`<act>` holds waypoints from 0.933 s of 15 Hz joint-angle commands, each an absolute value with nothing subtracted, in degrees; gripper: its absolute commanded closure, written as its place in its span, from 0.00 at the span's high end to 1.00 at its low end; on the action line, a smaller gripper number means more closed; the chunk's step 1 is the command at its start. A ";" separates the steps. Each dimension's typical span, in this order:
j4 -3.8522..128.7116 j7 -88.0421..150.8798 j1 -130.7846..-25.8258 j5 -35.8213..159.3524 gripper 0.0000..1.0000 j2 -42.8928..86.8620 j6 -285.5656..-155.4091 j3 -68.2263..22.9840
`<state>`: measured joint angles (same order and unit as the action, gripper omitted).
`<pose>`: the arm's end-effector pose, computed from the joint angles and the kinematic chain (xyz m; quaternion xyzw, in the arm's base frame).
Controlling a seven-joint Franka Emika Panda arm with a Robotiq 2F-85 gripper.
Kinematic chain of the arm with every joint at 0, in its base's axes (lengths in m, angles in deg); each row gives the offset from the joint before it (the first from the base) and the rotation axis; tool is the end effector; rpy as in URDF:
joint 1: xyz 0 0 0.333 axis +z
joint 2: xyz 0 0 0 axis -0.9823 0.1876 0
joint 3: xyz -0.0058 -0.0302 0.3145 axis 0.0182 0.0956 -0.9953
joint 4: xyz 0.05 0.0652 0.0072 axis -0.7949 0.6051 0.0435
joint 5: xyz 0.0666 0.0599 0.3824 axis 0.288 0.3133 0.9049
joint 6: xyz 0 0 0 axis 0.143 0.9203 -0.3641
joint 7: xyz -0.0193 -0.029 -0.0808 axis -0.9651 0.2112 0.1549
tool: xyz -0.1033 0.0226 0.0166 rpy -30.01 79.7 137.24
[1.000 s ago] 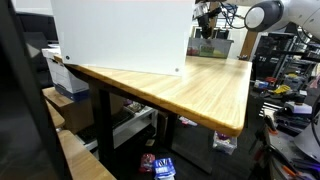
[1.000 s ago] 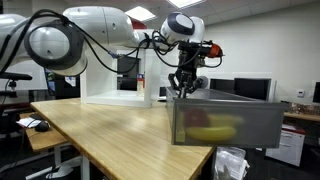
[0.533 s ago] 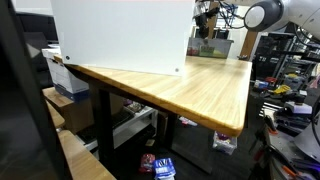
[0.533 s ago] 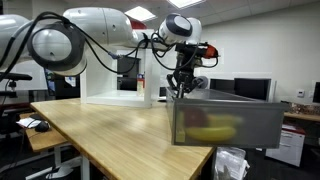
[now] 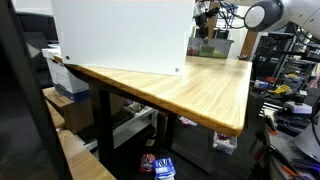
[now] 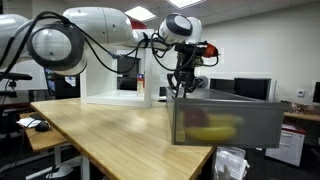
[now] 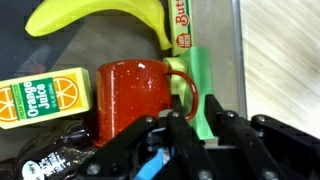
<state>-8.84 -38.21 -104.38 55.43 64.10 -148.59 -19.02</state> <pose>0.6315 -0.3617 0.4554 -0.9431 -0.2692 0.1946 0.0159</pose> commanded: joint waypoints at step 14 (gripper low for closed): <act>-7.28 -34.01 -110.94 56.39 1.00 61.75 -150.06 -18.38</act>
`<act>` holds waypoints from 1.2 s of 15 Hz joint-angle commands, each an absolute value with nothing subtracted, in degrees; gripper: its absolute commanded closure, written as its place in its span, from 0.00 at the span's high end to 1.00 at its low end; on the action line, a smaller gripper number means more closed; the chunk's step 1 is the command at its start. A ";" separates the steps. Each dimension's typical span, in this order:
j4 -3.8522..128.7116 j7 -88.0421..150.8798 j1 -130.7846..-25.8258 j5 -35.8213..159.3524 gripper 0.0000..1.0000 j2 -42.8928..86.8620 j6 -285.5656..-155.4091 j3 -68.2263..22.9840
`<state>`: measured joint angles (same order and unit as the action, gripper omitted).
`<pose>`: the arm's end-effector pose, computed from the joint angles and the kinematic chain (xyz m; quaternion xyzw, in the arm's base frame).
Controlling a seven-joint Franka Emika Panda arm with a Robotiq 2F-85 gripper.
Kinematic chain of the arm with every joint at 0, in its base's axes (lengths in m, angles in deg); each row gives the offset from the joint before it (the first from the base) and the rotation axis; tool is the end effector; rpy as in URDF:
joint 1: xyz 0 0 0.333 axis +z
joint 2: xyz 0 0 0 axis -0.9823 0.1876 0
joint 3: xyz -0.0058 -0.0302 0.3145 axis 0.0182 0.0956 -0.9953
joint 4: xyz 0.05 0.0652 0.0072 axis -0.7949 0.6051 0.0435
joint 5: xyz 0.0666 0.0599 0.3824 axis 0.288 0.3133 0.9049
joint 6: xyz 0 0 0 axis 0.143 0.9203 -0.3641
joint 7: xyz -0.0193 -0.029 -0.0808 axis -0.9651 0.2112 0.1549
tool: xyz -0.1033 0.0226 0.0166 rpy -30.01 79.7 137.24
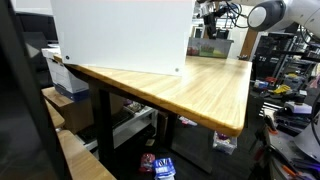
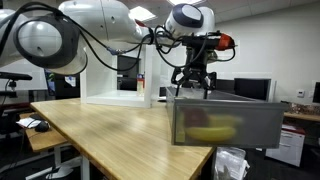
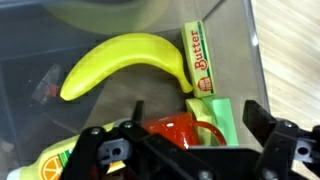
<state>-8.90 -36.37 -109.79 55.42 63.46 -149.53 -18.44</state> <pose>0.5935 -0.4221 0.4654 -0.9603 -0.2066 0.1874 0.0089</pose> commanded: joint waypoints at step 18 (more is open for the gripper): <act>-7.93 -28.23 -113.00 56.07 0.00 65.87 -152.01 -18.27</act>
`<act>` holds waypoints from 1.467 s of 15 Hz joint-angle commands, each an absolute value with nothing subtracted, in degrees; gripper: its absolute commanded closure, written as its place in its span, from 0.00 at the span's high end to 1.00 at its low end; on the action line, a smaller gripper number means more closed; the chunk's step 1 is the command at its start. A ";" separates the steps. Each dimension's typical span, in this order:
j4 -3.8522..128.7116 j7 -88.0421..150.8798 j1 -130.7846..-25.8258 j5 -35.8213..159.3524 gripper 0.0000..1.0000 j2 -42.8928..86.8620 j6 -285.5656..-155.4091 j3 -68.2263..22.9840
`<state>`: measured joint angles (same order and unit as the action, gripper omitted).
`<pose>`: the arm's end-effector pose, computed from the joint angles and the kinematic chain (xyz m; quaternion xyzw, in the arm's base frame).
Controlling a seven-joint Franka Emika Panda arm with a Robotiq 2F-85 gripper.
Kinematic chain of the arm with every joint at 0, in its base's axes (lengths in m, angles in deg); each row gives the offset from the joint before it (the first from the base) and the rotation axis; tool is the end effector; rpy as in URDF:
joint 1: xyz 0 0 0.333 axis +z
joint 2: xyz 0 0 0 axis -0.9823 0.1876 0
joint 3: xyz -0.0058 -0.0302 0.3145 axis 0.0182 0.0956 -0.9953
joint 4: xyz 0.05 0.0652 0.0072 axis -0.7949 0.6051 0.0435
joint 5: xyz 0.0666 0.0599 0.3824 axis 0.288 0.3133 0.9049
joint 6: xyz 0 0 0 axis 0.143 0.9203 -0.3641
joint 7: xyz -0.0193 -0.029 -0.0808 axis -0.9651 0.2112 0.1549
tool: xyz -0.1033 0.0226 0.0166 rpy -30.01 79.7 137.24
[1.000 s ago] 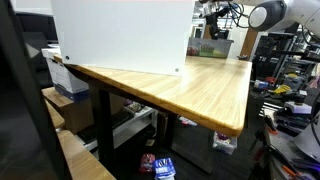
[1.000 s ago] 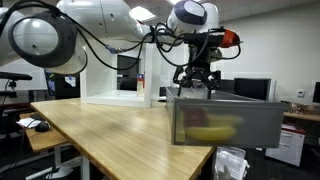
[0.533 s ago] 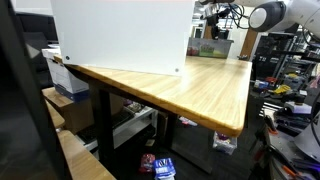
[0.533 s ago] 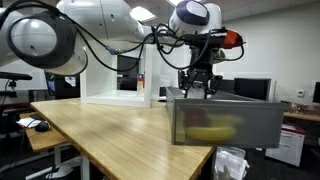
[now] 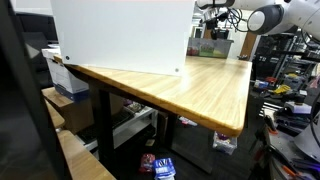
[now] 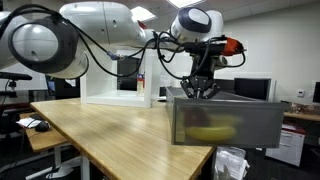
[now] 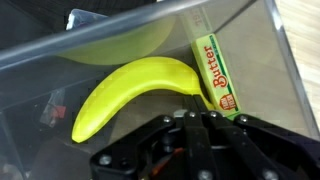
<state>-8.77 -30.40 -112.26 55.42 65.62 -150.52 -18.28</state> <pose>0.5799 -0.4516 0.4380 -0.9705 -0.1377 0.1975 0.0090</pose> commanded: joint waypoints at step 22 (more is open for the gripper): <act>-7.42 -23.81 -112.88 58.51 0.00 63.82 -156.09 -20.29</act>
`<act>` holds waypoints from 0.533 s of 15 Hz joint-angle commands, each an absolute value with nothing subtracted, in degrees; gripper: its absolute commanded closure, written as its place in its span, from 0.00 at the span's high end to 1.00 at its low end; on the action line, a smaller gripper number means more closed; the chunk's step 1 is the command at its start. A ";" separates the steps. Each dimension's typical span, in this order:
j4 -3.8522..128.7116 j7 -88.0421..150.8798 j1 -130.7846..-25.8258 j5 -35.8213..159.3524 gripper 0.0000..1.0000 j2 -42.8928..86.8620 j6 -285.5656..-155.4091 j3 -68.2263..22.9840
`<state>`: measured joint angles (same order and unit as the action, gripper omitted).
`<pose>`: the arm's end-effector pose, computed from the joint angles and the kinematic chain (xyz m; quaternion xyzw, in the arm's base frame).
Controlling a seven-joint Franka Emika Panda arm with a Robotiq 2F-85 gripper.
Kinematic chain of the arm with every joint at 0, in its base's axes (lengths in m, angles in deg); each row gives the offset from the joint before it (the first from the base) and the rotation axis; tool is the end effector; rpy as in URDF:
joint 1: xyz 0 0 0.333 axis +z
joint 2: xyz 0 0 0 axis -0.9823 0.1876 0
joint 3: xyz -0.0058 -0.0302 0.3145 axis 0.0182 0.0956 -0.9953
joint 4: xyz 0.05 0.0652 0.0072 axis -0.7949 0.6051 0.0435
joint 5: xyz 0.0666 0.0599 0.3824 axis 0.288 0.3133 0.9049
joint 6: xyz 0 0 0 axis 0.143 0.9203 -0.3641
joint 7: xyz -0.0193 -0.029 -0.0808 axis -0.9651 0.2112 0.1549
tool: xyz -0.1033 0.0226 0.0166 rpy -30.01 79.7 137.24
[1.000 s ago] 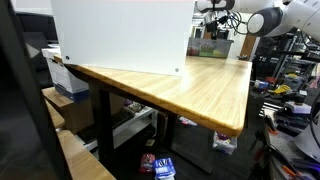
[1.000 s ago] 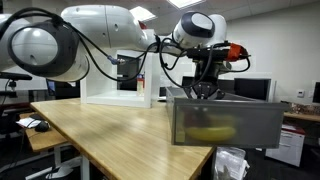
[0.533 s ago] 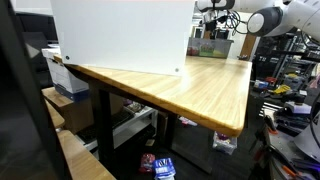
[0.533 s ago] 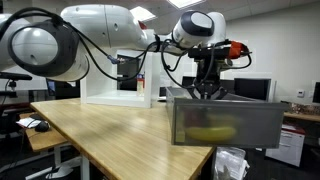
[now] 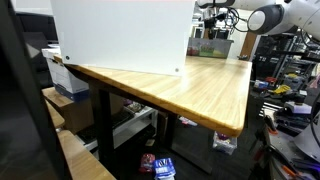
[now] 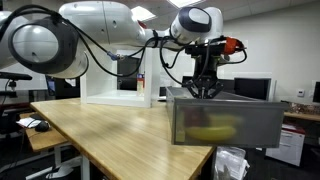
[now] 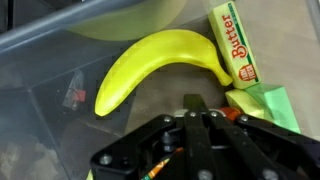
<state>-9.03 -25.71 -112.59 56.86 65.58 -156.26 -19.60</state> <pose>0.5940 -0.4537 0.4444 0.9824 0.1128 -0.1473 0.0208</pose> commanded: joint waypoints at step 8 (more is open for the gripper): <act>-7.60 -20.31 -112.77 61.58 0.00 63.67 -155.72 -21.72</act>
